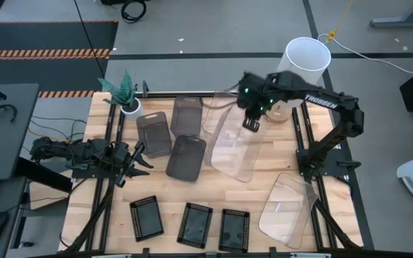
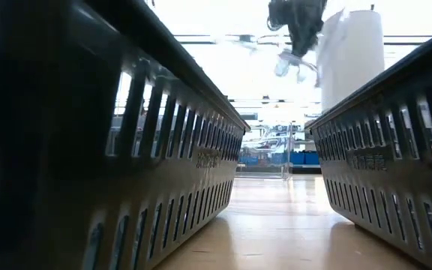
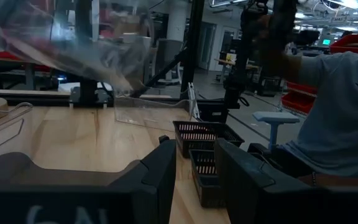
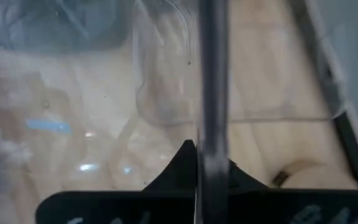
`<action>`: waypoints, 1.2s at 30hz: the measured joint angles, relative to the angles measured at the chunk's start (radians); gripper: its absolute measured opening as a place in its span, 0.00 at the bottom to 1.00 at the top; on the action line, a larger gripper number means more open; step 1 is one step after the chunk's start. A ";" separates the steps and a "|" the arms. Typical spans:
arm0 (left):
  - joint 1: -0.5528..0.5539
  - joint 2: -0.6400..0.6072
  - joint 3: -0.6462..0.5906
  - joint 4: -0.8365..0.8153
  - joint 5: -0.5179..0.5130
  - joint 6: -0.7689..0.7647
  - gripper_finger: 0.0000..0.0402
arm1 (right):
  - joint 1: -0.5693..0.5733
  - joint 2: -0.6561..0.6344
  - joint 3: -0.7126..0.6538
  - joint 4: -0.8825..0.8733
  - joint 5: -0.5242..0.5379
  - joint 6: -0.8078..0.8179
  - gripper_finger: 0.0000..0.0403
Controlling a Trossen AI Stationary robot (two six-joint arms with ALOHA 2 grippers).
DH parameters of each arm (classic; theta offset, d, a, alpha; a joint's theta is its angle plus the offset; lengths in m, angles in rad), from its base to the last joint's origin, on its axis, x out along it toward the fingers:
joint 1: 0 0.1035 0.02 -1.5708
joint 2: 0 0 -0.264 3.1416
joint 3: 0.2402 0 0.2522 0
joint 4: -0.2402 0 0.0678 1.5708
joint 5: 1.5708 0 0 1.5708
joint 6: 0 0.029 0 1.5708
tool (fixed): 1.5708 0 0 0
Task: Stack baskets by color
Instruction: Stack the middle transparent bin on the top transparent bin
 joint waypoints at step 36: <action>0.000 0.000 0.000 0.000 0.000 0.000 0.29 | -0.318 0.460 0.533 -0.082 0.131 -0.449 0.01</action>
